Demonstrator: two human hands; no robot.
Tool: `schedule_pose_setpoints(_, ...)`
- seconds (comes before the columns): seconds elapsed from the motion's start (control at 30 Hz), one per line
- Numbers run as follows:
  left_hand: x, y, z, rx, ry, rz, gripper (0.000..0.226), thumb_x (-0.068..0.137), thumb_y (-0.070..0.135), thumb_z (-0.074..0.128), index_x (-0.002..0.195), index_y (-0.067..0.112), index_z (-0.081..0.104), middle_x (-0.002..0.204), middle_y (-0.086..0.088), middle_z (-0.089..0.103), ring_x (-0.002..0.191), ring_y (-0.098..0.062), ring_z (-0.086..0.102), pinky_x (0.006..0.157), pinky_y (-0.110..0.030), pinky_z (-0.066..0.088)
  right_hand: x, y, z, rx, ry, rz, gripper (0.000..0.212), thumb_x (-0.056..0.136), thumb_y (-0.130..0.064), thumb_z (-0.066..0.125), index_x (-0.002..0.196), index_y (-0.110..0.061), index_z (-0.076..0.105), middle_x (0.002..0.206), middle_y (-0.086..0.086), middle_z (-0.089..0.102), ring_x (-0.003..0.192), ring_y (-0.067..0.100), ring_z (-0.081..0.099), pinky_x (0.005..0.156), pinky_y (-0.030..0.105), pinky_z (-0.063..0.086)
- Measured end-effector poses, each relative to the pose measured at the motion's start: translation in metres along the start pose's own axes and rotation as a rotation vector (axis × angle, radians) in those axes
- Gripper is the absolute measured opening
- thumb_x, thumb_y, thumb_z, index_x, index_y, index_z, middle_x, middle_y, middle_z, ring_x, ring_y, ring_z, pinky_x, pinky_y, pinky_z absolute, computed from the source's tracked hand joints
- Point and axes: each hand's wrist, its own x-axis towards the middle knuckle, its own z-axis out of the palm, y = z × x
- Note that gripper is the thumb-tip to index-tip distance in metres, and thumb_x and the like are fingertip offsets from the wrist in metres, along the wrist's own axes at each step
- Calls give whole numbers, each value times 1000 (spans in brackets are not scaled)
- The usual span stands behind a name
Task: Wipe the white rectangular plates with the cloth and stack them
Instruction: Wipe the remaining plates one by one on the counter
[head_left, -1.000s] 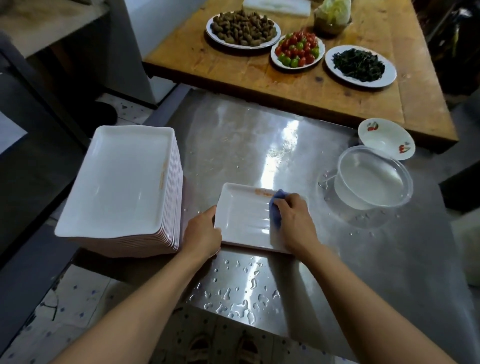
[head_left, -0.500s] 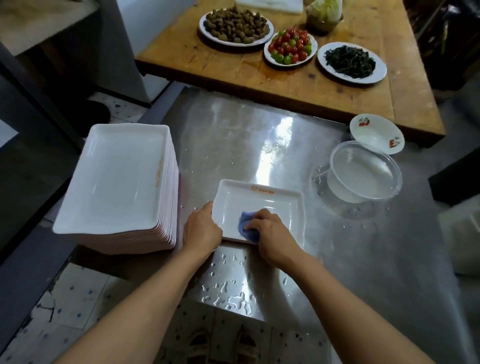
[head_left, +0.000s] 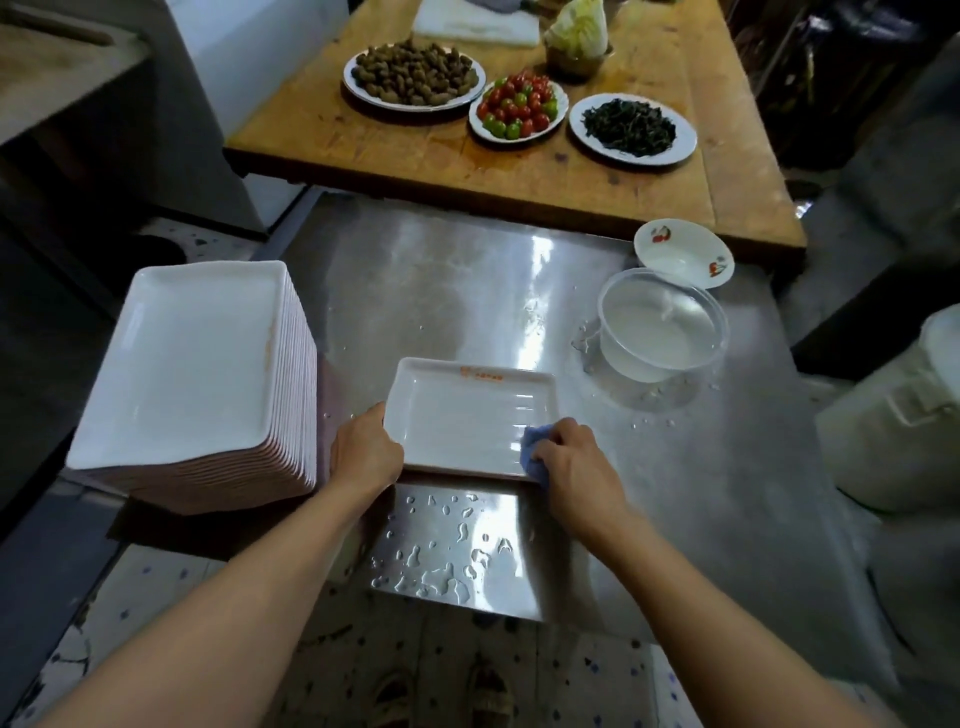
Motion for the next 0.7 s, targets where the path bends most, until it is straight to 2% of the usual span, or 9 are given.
schedule_pose_setpoints(0.1, -1, 1, -2, 31, -33, 7, 47, 82, -1, 44, 126, 10, 54, 116, -19, 63, 100, -39, 59, 85, -41, 50, -4, 7, -6, 188, 99, -51, 25, 83, 4, 51, 102, -2, 65, 104, 0, 54, 96, 22, 53, 84, 24, 43)
schedule_pose_setpoints(0.2, -6, 5, -1, 166, 20, -38, 44, 90, 12, 50, 134, 12, 44, 125, -19, 52, 110, -37, 53, 89, -40, 47, -6, 14, -17, 585, 201, 47, 19, 81, 13, 45, 84, 6, 62, 61, -12, 58, 63, 18, 56, 58, 10, 40)
schedule_pose_setpoints(0.27, -14, 11, 2, 275, 101, -15, 53, 91, 27, 54, 139, 14, 35, 132, -15, 40, 118, -34, 44, 93, -41, 41, -4, 23, -21, 556, 149, 129, 25, 86, 4, 45, 97, -11, 62, 80, -11, 58, 74, 9, 57, 69, 15, 45)
schedule_pose_setpoints(0.3, -16, 13, 6, 288, 130, 85, 57, 90, 32, 55, 140, 15, 34, 136, -12, 37, 123, -30, 38, 97, -41, 37, -4, 27, -21, 546, 119, 146, 26, 89, 0, 45, 101, -18, 59, 88, -7, 57, 81, 10, 57, 72, 21, 48)
schedule_pose_setpoints(0.4, -20, 20, 22, 334, 42, 456, 63, 88, 41, 57, 143, 21, 34, 152, -1, 27, 138, -20, 24, 112, -36, 17, -2, 39, -21, 593, 109, 161, 25, 93, -5, 44, 101, -27, 52, 88, -13, 52, 79, 2, 54, 58, 13, 44)
schedule_pose_setpoints(0.5, -20, 27, 43, 470, -135, 572, 69, 87, 44, 57, 147, 27, 26, 158, 4, 14, 144, -14, 12, 116, -37, 4, -5, 45, -20, 637, 171, 184, 22, 94, -8, 43, 105, -26, 52, 86, -16, 51, 76, -1, 53, 48, 9, 43)
schedule_pose_setpoints(0.57, -20, 29, 53, 528, -145, 592, 63, 89, 28, 55, 146, 25, 29, 158, 2, 18, 144, -16, 17, 114, -35, 12, -8, 50, -18, 644, 201, 206, 21, 94, -10, 44, 105, -26, 52, 87, -16, 51, 76, -2, 53, 54, 12, 43)
schedule_pose_setpoints(0.63, -23, 31, 54, 518, -69, 657, 57, 83, 8, 57, 138, 18, 44, 150, -6, 37, 134, -23, 39, 104, -35, 30, -10, 54, -16, 657, 218, 208, 20, 95, -11, 45, 106, -26, 53, 88, -17, 52, 77, -3, 54, 59, 13, 43)
schedule_pose_setpoints(0.7, -29, 36, 50, 493, 22, 743, 49, 63, -4, 69, 109, 11, 65, 117, -12, 65, 98, -29, 66, 76, -36, 49, -13, 56, -16, 653, 242, 206, 19, 95, -11, 46, 105, -26, 54, 86, -19, 52, 76, -4, 54, 57, 12, 43)
